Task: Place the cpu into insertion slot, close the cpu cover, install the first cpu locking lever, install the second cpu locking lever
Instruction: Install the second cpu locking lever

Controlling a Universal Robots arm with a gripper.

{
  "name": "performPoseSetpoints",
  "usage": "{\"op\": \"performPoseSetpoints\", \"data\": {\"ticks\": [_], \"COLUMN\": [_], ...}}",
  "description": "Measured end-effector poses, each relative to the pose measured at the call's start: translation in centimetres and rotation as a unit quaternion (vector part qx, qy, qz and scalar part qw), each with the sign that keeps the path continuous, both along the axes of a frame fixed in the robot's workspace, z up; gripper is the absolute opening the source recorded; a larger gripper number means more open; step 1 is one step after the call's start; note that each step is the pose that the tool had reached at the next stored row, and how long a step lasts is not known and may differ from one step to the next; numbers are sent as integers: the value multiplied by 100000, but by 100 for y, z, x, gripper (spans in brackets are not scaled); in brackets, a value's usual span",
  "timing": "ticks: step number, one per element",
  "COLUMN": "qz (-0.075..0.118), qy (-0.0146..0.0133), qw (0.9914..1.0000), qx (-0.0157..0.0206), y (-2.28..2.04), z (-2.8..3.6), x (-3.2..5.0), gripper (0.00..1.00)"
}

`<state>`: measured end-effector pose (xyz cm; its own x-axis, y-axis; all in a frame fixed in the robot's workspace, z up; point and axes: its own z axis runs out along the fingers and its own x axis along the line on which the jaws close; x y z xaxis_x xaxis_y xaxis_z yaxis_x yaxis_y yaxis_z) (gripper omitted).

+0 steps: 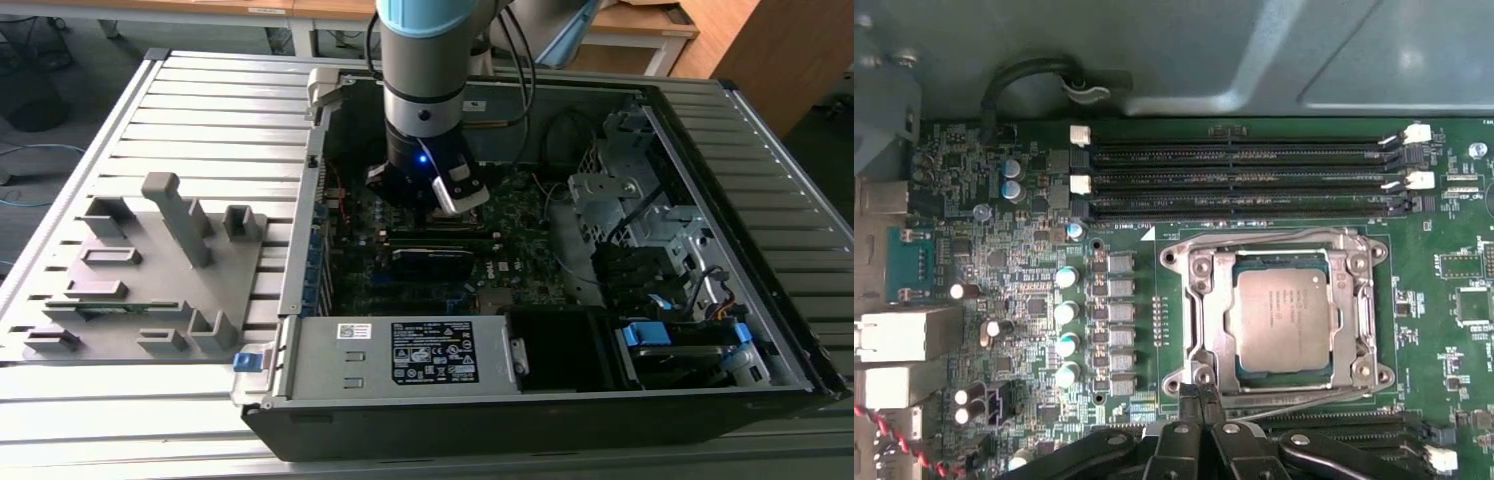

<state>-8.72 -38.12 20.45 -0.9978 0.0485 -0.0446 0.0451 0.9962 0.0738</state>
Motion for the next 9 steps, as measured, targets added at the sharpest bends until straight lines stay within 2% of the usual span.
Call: {"op": "performPoseSetpoints", "data": {"ticks": [6,7,9], "qz": [2,0,3], "qy": [2,1,-2], "qw": [100000,100000,99996], "qx": [4,148,897], "y": [-74,-85,-112], "z": [2,1,-3], "x": [0,-1,-2], "gripper": [11,11,11]}}
